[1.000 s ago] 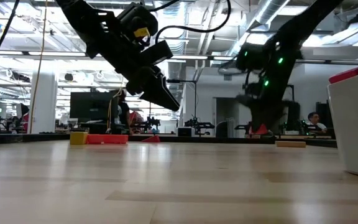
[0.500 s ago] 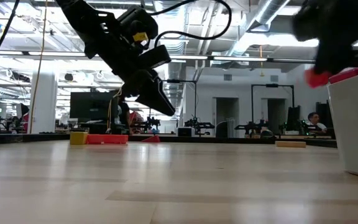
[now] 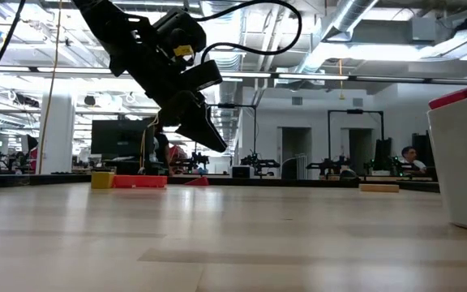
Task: Sort blocks by size
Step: Put the small orange game piece into the white bin, then put the large orange game piece into the gray bin
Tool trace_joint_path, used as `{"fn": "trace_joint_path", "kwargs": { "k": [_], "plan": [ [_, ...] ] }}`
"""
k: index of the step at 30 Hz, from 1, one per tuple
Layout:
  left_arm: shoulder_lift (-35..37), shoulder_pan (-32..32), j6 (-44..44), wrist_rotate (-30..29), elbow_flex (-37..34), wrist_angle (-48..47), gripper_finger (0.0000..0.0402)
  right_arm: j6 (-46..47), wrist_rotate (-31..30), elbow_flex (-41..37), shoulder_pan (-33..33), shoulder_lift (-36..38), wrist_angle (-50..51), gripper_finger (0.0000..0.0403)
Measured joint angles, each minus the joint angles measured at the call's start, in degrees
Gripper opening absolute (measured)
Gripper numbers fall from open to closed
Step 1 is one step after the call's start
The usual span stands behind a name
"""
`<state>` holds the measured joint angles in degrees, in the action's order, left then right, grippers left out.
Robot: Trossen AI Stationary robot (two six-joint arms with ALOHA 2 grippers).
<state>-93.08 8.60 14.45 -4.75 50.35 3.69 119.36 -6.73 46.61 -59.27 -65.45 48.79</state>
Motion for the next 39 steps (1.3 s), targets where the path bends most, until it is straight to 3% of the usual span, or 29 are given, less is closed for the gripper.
{"fn": "trace_joint_path", "kwargs": {
  "k": [3,9,13,18,21,25,32,36,39],
  "plan": [
    [0.0,0.0,-0.5,0.0,0.0,0.0,0.0201,7.0,0.1,0.0,-3.0,-1.9,0.1,0.0185],
    [0.0,0.0,-1.6,0.0,0.0,0.4,0.0201,7.7,0.5,0.0,-3.2,-3.0,-1.9,0.0233],
    [0.0,-0.1,-2.5,0.0,0.0,0.6,0.0201,9.1,0.7,0.1,-3.1,-0.6,-2.4,0.0242],
    [0.0,-0.7,-4.1,0.0,0.0,1.2,0.0201,5.7,0.7,5.5,1.1,1.5,10.5,0.0233],
    [0.0,-1.7,-4.6,0.0,0.0,1.7,0.0201,-0.9,-0.5,10.1,6.3,1.5,23.1,0.0225],
    [0.0,-3.1,-5.5,0.0,0.0,1.9,0.0201,-9.9,-11.0,11.8,15.8,1.5,34.8,0.0219],
    [0.0,-5.1,-7.1,0.0,0.0,0.7,0.0201,-29.2,-26.3,6.3,35.7,1.4,32.0,0.0213],
    [0.0,-5.9,-7.2,0.0,0.0,0.3,0.0201,-42.1,-27.5,2.3,48.4,1.5,30.1,0.021],
    [0.0,-6.2,-7.2,0.0,0.0,1.1,0.0201,-54.1,-26.0,0.3,58.2,1.4,21.9,0.0209]
  ]
}}
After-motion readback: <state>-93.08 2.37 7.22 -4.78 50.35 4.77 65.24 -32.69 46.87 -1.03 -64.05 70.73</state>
